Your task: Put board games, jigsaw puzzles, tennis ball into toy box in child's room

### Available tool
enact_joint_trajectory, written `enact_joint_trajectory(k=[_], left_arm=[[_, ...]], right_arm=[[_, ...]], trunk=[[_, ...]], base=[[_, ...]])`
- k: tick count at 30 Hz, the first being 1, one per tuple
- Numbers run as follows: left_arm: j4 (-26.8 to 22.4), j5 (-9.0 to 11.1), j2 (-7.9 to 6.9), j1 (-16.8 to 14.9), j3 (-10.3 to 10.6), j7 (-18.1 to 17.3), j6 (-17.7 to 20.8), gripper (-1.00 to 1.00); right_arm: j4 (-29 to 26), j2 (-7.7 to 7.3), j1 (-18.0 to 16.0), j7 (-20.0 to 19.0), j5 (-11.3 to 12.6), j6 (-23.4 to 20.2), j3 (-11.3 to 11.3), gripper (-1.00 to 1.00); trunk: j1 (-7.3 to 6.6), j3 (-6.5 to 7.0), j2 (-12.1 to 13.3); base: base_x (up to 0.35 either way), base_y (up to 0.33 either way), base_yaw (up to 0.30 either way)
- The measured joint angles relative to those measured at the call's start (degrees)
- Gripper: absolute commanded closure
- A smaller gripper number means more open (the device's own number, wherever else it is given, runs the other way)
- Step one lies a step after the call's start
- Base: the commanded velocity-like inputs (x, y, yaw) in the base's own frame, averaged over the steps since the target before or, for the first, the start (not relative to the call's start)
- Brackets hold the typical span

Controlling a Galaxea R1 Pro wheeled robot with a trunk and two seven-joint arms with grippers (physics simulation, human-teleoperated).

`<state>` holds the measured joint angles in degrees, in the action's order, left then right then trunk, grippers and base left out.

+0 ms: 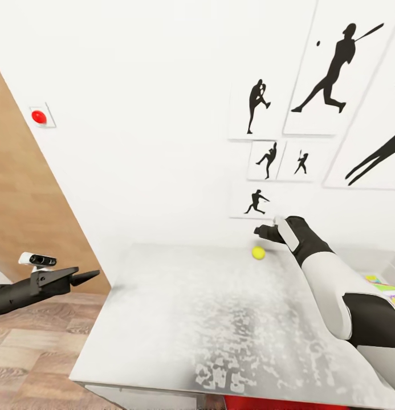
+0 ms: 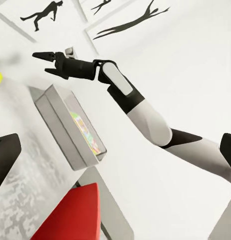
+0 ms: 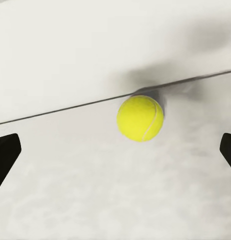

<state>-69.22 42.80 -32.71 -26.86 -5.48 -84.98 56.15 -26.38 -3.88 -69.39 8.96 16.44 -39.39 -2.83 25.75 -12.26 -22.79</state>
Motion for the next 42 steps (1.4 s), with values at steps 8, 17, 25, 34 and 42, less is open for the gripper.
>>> enact_joint_trajectory(k=[8, 17, 25, 34, 42], left_arm=[[-12.5, 0.4, -0.09, -0.2, -0.3, -0.3, 3.0, -1.0], [-16.0, 0.2, -3.24, -1.9, -4.5, -0.1, 3.2, -1.0], [-16.3, 0.4, -7.97, -2.2, -10.2, -0.4, 3.2, -1.0], [-15.9, 0.4, -10.31, -2.0, -17.7, -0.5, 3.2, -1.0], [-15.6, -0.2, -10.74, -1.6, -19.6, -0.5, 3.2, -1.0]], right_arm=[[-0.1, 0.02, 0.0, 0.0, 0.0, -0.1, 0.0, -1.0], [-0.2, 0.05, -0.1, -0.1, 0.1, -0.1, 0.0, -1.0], [-0.2, 0.08, -0.2, -0.1, 0.1, -0.1, 0.0, -1.0], [-0.4, 0.16, -0.8, -0.2, 0.1, -0.1, 0.0, -1.0], [-0.6, 0.18, -1.6, -0.1, 0.1, 0.0, 0.0, -1.0]], trunk=[[0.0, -0.75, 0.0], [0.0, -1.6, 0.0], [0.0, -2.36, 0.0], [0.0, -3.2, 0.0], [0.0, -3.96, 0.0]], base=[[0.0, 0.0, 0.0], [0.0, 0.0, 0.0], [0.0, 0.0, 0.0], [0.0, 0.0, 0.0], [0.0, 0.0, 0.0]])
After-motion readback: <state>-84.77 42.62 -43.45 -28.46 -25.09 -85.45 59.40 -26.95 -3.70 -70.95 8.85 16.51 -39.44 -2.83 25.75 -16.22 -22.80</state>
